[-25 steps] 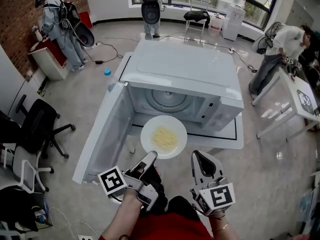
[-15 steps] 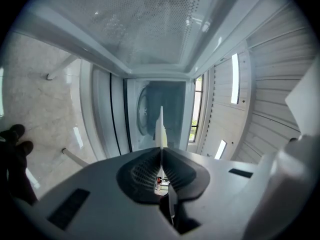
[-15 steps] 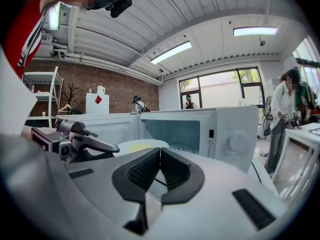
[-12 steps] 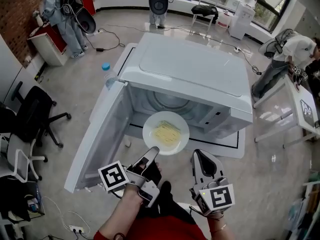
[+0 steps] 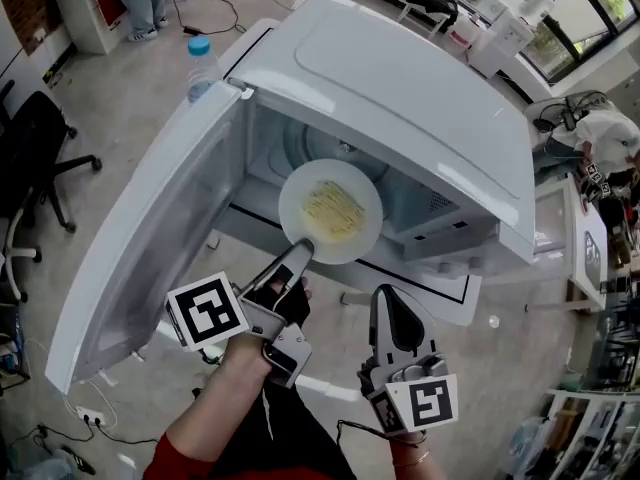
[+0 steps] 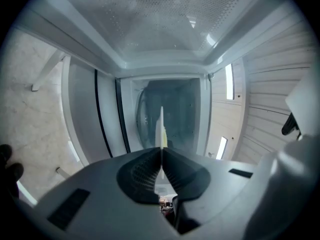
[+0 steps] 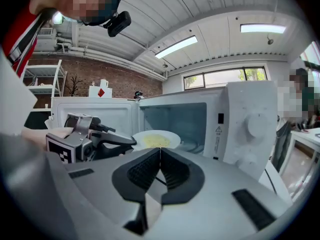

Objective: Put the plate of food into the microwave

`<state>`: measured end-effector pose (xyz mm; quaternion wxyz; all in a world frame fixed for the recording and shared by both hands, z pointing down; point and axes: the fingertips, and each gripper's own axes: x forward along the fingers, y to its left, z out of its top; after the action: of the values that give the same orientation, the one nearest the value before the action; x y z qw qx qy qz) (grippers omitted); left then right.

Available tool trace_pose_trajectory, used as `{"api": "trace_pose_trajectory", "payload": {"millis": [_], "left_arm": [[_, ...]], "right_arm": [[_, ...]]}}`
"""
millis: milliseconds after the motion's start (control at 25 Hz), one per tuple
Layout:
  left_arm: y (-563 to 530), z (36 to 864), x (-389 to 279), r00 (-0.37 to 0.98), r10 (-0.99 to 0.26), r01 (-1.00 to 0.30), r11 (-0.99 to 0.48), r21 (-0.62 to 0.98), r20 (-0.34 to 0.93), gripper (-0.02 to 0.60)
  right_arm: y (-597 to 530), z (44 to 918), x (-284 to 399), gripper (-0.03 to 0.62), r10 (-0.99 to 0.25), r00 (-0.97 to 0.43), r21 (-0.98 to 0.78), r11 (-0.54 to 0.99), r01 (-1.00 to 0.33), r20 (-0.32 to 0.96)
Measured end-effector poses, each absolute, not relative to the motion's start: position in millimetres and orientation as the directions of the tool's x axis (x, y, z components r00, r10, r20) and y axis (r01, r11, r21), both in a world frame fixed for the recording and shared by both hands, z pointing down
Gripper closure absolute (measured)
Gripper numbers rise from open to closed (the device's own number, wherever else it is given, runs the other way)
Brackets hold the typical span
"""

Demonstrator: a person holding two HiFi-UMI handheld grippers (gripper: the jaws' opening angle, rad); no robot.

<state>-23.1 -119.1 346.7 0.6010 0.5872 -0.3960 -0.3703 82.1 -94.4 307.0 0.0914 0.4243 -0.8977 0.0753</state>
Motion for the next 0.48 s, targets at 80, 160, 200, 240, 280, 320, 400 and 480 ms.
{"api": "trace_pose_trajectory", "payload": {"millis": [80, 160, 200, 240, 280, 320, 400, 480], "left_arm": [[-129.5, 352.6, -23.0, 0.395, -0.918, -0.018, 0.012, 1.000, 0.018, 0.561], [-139.0, 360.3, -24.7, 0.384, -0.923, -0.042, -0.002, 0.999, 0.014, 0.561], [-143.1, 364.4, -26.1, 0.382, -0.924, -0.064, -0.006, 0.998, 0.018, 0.561], [-147.0, 367.4, -27.0, 0.382, -0.924, -0.079, -0.011, 0.997, 0.020, 0.561], [-151.1, 369.1, -27.3, 0.382, -0.924, -0.083, -0.018, 0.996, 0.015, 0.561], [-155.0, 369.8, -27.2, 0.383, -0.924, -0.080, -0.026, 0.996, 0.007, 0.561], [-161.7, 370.3, -26.5, 0.380, -0.925, -0.060, -0.039, 0.997, -0.013, 0.561], [-168.5, 370.9, -27.2, 0.361, -0.932, -0.039, -0.051, 0.998, -0.033, 0.561]], "right_arm": [[-100.2, 315.5, 79.8, 0.579, -0.733, -0.634, -0.030, 0.648, -0.761, 0.247], [-108.1, 322.1, 75.9, 0.579, -0.725, -0.639, -0.005, 0.660, -0.751, 0.257], [-112.4, 324.4, 73.3, 0.579, -0.725, -0.639, 0.003, 0.662, -0.750, 0.256], [-116.6, 326.4, 70.8, 0.579, -0.727, -0.638, 0.009, 0.661, -0.750, 0.253], [-120.5, 328.2, 68.6, 0.579, -0.731, -0.636, 0.014, 0.659, -0.752, 0.247], [-123.9, 329.9, 66.8, 0.579, -0.735, -0.635, 0.018, 0.657, -0.754, 0.240], [-129.4, 332.8, 64.4, 0.579, -0.741, -0.631, 0.026, 0.653, -0.757, 0.230], [-135.4, 334.6, 62.2, 0.579, -0.740, -0.632, 0.043, 0.656, -0.753, 0.231]]}}
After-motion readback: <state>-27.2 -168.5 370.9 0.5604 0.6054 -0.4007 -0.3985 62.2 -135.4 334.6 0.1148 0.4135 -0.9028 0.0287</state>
